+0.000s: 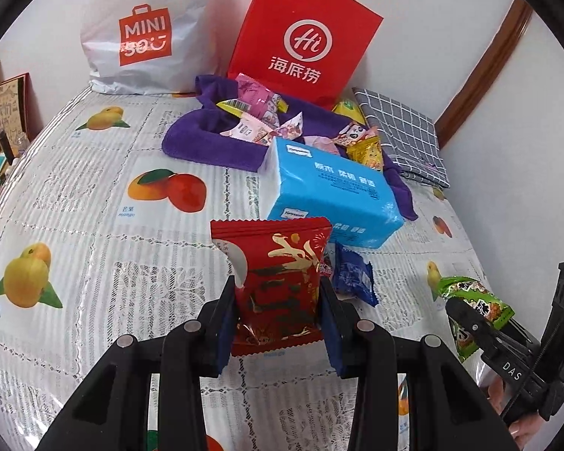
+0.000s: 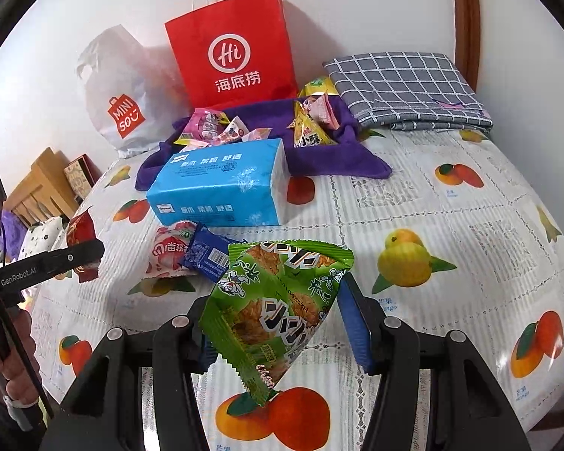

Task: Organize snacks
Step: 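Lift the red packet and green bag toward the purple towel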

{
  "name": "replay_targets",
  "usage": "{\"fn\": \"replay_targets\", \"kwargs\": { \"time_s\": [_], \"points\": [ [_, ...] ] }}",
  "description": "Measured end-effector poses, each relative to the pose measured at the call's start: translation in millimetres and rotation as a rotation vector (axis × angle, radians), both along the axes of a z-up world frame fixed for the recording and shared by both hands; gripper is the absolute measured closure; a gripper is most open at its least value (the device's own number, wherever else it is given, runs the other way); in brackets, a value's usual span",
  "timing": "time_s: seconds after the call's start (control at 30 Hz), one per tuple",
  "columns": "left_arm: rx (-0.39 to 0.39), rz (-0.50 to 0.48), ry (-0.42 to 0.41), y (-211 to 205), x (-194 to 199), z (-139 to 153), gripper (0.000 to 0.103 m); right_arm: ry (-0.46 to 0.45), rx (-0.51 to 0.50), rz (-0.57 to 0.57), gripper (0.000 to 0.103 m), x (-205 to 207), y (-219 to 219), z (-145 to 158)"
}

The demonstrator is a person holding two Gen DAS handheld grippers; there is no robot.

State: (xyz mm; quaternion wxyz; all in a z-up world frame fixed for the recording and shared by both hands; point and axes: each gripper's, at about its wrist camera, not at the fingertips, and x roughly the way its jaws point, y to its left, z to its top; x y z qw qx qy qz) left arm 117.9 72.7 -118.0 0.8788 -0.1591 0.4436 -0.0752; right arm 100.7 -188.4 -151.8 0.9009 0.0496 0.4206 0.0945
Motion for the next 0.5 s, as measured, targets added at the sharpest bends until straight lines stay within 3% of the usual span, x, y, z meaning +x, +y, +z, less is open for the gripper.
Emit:
{"fn": "replay_targets", "kwargs": {
  "time_s": [0.5],
  "points": [
    [0.01, -0.035, -0.046, -10, 12, 26, 0.065, -0.051, 0.007, -0.001, 0.048, 12, 0, 35]
  ]
}}
